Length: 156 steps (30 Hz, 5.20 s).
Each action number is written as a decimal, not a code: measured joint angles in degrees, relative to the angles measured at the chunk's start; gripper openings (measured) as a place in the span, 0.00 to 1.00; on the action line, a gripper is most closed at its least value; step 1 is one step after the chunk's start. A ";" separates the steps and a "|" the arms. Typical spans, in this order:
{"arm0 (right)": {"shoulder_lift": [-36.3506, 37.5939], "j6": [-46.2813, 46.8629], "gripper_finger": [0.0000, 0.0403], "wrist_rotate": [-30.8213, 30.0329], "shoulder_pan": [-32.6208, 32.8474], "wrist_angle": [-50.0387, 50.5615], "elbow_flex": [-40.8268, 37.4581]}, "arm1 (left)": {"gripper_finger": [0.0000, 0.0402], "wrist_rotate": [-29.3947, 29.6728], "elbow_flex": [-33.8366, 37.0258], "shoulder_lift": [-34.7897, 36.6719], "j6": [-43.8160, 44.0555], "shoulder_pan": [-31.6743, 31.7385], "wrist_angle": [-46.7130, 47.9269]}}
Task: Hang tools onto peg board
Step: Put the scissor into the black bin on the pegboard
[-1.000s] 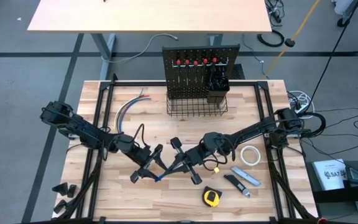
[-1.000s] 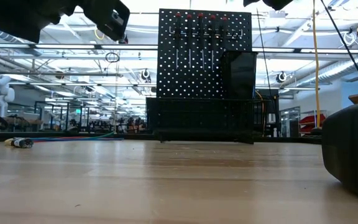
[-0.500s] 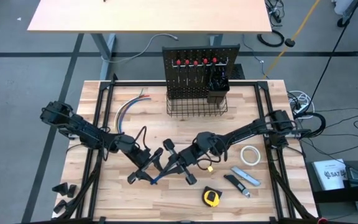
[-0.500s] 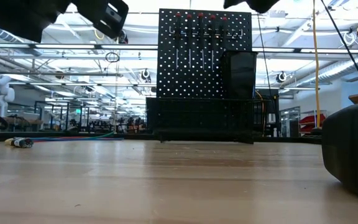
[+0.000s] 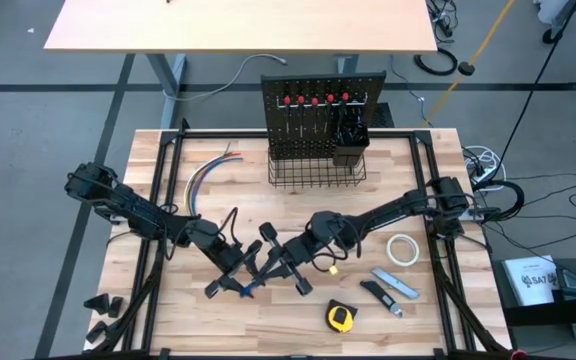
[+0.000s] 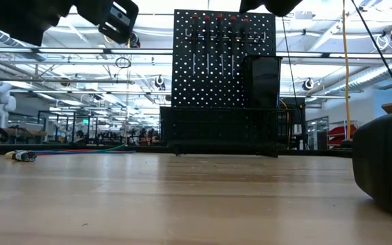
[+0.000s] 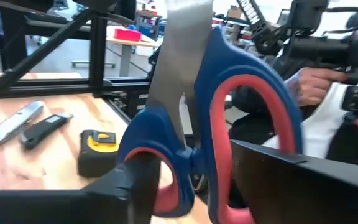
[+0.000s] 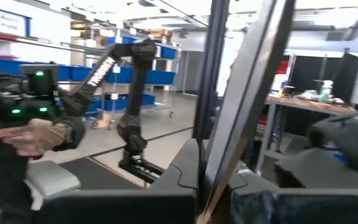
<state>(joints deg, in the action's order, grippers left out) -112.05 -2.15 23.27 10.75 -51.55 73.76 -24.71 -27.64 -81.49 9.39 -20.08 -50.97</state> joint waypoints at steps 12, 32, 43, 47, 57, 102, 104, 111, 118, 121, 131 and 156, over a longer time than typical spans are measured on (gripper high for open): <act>0.25 -0.46 0.11 -1.18 -0.25 1.95 0.00 | 0.27 1.20 -0.02 0.02 -0.92 0.07 1.59; 25.40 -3.49 0.67 -13.20 -3.99 63.80 -0.74 | 0.27 13.82 -0.20 8.15 -5.25 1.53 13.21; 41.00 5.76 0.64 -29.66 -2.20 43.59 -27.68 | 0.27 75.90 -5.00 15.39 -27.86 -8.51 27.71; 41.44 6.47 0.65 -30.52 -2.59 33.90 -34.56 | 0.27 87.89 -7.17 13.59 -43.00 -10.66 27.32; 41.33 7.74 0.64 -30.65 -3.66 32.30 -35.26 | 0.27 91.05 -7.23 9.46 -69.49 -10.38 28.16; 39.42 11.98 0.64 -30.34 -3.66 32.12 -35.15 | 0.01 73.57 -7.17 7.42 -28.55 -1.95 66.21; 38.10 11.98 0.64 -30.36 -3.69 31.79 -35.15 | 0.00 66.53 -7.17 8.16 -18.65 2.64 73.91; 33.12 12.44 0.64 -29.62 -5.94 26.86 -35.12 | 0.00 32.37 -7.17 8.71 4.38 21.10 77.33; 31.45 14.96 0.64 -25.95 -7.71 26.64 -35.15 | 0.07 33.09 -7.17 8.61 5.97 27.15 75.85; 31.47 14.95 0.64 -25.93 -7.71 26.53 -35.15 | 0.11 35.39 -7.17 8.61 -2.32 27.57 76.00; 31.52 14.80 0.64 -25.93 -7.71 26.40 -35.15 | 0.02 41.87 -7.17 4.93 -19.20 27.94 79.58; 31.54 14.68 0.64 -25.95 -7.71 26.53 -35.17 | 0.00 24.81 -11.31 -1.84 -8.40 19.27 76.97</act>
<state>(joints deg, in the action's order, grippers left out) -80.51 12.53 -2.68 3.05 -25.02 38.59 0.10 -38.95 -83.33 0.99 -0.81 25.99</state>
